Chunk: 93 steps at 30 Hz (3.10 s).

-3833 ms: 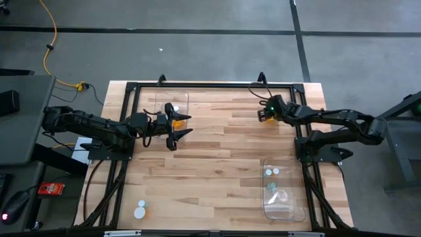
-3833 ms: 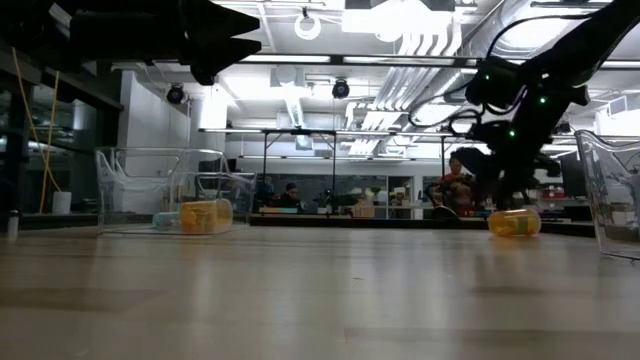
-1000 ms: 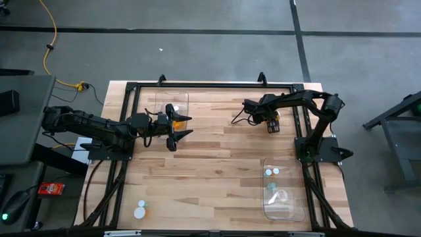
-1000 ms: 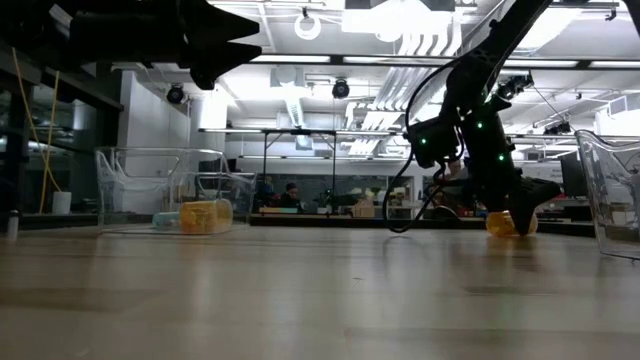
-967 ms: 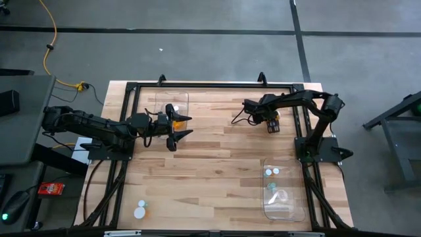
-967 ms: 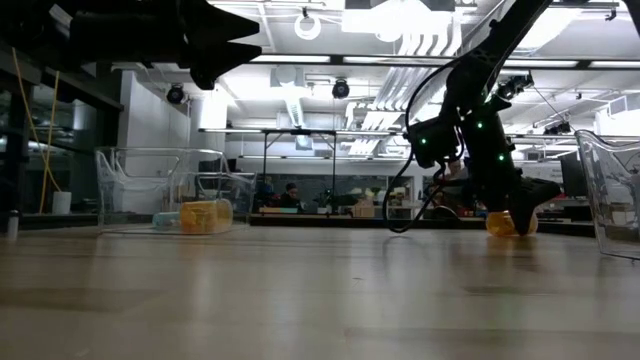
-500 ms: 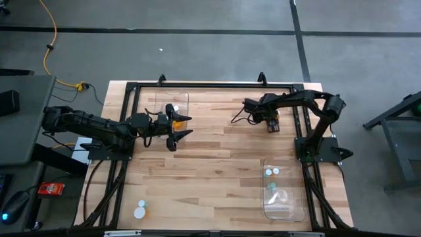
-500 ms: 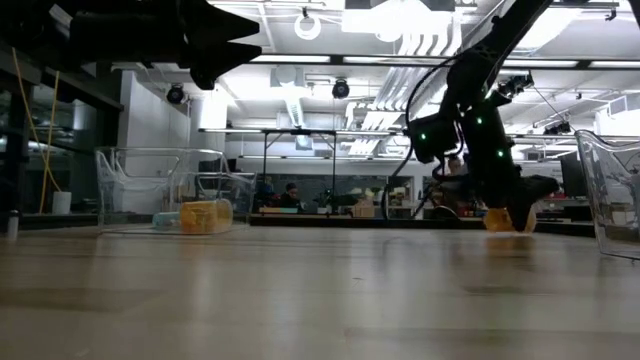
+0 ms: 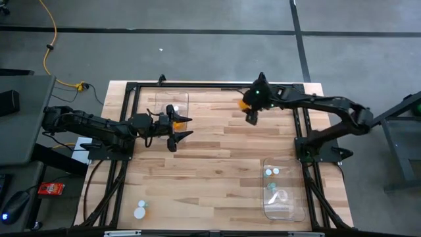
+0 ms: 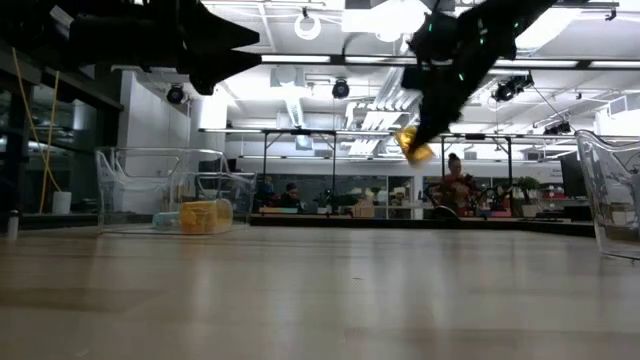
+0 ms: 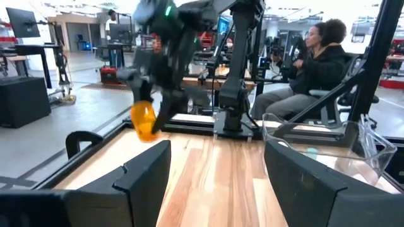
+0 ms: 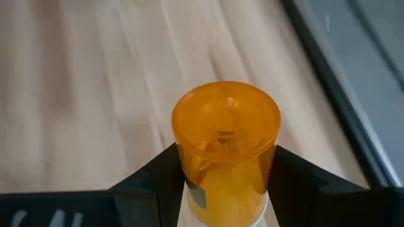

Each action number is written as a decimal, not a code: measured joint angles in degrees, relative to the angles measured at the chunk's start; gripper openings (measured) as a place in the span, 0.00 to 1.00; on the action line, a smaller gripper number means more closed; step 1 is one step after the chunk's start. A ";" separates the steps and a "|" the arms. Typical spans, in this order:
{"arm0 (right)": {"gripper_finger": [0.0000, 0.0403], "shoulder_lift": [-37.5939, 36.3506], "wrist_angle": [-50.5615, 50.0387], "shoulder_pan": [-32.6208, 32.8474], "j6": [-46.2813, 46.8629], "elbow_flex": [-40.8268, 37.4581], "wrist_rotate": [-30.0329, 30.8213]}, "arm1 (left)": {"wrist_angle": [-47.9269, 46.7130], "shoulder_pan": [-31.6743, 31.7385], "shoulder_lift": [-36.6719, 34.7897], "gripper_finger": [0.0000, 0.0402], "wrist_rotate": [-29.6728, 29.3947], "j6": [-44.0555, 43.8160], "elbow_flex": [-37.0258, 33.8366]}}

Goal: Pick and place medicine bottles into bin by pill shape (circle, oval)
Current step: Put the orange capsule bottle into the left transparent bin

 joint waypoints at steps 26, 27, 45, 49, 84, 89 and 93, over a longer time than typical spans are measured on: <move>0.47 6.29 37.56 20.51 13.31 0.00 -6.43 | 0.39 -5.70 17.10 0.63 -17.18 27.97 8.58; 0.47 6.29 37.56 20.70 13.31 0.00 -6.43 | 0.40 -6.27 17.60 0.63 -18.54 29.08 9.08; 0.47 6.36 53.32 25.87 17.31 0.00 -5.36 | 0.96 -12.64 18.78 0.76 -28.10 35.88 15.04; 0.47 6.36 57.55 27.76 12.48 0.00 -5.36 | 4.65 -12.63 18.77 0.76 -20.71 26.58 16.03; 0.47 6.97 67.05 31.68 2.40 0.00 -6.50 | 17.73 -9.68 18.78 0.71 6.67 7.25 16.41; 0.47 9.12 70.05 31.66 3.17 0.00 -6.69 | 17.59 -10.69 18.77 0.71 6.64 7.64 17.20; 0.47 9.33 70.71 31.66 3.19 0.00 -6.72 | 17.31 -10.70 18.78 0.71 6.64 7.97 17.20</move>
